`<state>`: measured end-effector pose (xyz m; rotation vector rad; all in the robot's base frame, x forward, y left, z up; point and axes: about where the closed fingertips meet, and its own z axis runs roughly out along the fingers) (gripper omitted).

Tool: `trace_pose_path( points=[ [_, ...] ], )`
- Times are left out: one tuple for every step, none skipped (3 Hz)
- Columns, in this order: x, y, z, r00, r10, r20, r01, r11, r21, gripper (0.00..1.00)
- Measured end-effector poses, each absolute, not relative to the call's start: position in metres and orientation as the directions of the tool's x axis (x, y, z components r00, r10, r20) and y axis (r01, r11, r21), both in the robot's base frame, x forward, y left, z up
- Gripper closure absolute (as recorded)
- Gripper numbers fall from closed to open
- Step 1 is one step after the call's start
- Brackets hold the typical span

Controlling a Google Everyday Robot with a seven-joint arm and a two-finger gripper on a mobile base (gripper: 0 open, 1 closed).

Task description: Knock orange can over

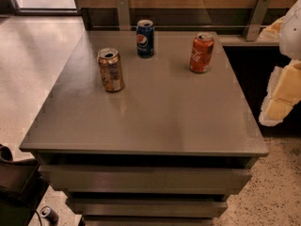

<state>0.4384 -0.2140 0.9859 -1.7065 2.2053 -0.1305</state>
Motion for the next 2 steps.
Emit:
trace_pose_path(
  points=[
    [0.438, -0.214, 0.986, -0.215, -0.953, -0.216, -0.920, 0.271, -0.281, 0.00],
    [0.450, -0.212, 0.983, -0.218, -0.934, -0.285, -0.908, 0.300, -0.292, 0.00]
  ],
)
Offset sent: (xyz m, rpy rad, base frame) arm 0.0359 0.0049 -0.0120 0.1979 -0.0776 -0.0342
